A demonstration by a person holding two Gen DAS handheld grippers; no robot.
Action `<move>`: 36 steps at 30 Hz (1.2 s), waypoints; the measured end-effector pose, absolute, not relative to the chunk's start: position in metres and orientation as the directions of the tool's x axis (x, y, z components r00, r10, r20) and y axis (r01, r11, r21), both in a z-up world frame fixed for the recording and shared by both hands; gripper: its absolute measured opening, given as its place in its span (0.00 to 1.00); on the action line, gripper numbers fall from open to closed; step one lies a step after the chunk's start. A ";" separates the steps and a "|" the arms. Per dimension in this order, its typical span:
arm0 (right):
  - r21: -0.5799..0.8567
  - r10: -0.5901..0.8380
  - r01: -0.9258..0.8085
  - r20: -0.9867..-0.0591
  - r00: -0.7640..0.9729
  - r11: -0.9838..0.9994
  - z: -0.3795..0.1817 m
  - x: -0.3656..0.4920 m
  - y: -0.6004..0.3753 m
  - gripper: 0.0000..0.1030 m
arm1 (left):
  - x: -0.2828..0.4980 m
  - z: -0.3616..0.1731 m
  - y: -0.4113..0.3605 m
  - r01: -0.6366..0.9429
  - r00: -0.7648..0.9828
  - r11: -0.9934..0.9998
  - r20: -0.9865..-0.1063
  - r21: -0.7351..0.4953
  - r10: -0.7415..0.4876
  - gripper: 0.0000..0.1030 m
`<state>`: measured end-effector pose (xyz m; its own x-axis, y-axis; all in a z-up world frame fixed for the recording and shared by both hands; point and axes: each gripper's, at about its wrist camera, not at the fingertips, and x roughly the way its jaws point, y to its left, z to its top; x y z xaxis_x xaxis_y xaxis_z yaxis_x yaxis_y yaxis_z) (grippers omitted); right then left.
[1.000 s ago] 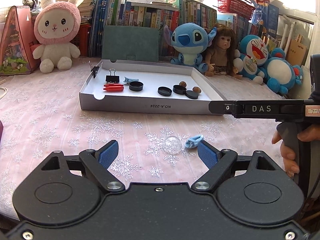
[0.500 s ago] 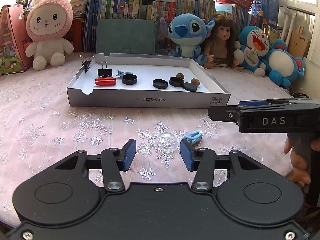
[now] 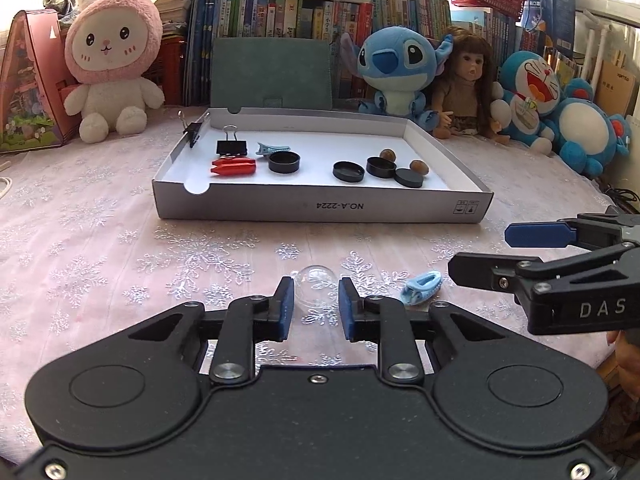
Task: Organize rigid objects
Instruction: 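Withdraw both open grippers toward the clear ball and other hair clip, then grasp the clear ball with the left gripper while the right gripper grasps the blue hair clip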
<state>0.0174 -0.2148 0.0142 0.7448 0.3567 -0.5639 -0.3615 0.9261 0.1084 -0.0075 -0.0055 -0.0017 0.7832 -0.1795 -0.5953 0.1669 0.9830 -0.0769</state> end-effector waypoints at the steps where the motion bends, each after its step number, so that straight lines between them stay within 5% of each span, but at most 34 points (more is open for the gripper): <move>1: 0.103 0.364 -0.375 -0.564 0.741 0.921 0.013 0.016 -0.211 0.86 | -0.007 -0.002 -0.003 0.158 0.785 0.985 -0.596 -0.075 -0.172 0.22; 8: 0.028 0.367 -0.421 -0.548 0.752 0.906 0.000 0.004 -0.183 0.80 | -0.005 -0.003 0.011 0.117 0.794 0.991 -0.592 -0.068 -0.135 0.24; 11: 0.005 0.365 -0.432 -0.543 0.756 0.902 -0.006 0.000 -0.174 0.78 | -0.006 -0.003 0.014 0.111 0.808 0.992 -0.577 -0.056 -0.123 0.46; 22: -0.005 0.350 -0.415 -0.527 0.774 0.910 -0.010 0.001 -0.166 0.44 | -0.001 -0.011 0.008 0.131 0.813 0.991 -0.573 0.007 -0.103 0.46; 30: 0.005 0.348 -0.405 -0.520 0.780 0.914 -0.011 -0.001 -0.166 0.43 | -0.004 -0.015 0.003 0.130 0.824 0.991 -0.559 0.038 -0.087 0.45; 36: 0.011 0.340 -0.391 -0.517 0.785 0.921 -0.010 -0.001 -0.165 0.43 | -0.005 -0.013 0.000 0.146 0.822 0.989 -0.560 0.032 -0.103 0.26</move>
